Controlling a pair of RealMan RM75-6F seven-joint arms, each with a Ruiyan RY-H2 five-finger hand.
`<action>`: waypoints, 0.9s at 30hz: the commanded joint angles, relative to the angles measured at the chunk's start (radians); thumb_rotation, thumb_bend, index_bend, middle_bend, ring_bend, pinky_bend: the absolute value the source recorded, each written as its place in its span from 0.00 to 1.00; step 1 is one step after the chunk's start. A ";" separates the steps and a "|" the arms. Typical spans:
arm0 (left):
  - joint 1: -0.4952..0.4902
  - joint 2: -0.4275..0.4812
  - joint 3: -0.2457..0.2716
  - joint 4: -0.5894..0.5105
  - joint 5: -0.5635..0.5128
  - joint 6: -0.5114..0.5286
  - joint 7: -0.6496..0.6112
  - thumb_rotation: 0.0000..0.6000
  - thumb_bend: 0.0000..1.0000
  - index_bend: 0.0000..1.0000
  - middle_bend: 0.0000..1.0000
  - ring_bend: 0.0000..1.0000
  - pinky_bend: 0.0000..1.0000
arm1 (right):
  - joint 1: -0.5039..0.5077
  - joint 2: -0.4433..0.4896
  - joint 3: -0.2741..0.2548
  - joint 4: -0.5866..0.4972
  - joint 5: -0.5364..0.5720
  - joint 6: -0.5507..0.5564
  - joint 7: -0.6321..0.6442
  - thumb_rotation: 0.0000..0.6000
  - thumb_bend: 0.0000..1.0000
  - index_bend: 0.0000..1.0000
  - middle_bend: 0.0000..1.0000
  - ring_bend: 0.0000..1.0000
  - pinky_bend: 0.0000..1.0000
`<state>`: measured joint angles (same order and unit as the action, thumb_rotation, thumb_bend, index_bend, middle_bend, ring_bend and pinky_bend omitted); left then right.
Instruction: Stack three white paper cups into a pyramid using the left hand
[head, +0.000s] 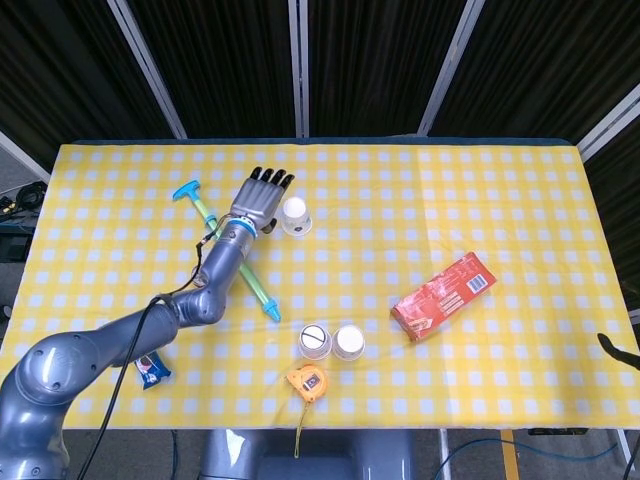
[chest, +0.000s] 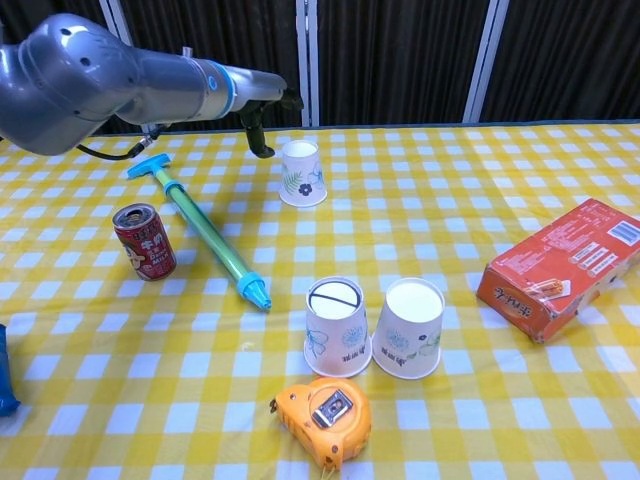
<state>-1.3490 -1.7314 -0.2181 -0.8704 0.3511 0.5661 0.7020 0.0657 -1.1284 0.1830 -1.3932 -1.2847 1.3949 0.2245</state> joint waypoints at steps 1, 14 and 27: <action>-0.038 -0.048 0.013 0.061 -0.035 -0.025 0.023 1.00 0.44 0.10 0.00 0.00 0.00 | -0.001 0.001 0.000 0.001 -0.002 -0.001 0.003 1.00 0.09 0.24 0.00 0.00 0.12; -0.078 -0.126 0.031 0.201 -0.072 -0.055 0.070 1.00 0.44 0.19 0.00 0.00 0.00 | -0.006 0.002 0.001 0.006 0.004 -0.002 0.003 1.00 0.09 0.24 0.00 0.00 0.12; -0.091 -0.194 0.019 0.313 -0.080 -0.102 0.094 1.00 0.44 0.19 0.00 0.00 0.00 | -0.009 0.004 0.000 0.001 -0.008 0.009 0.005 1.00 0.09 0.25 0.00 0.00 0.12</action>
<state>-1.4383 -1.9208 -0.1954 -0.5622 0.2668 0.4667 0.7994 0.0562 -1.1241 0.1833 -1.3921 -1.2924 1.4042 0.2294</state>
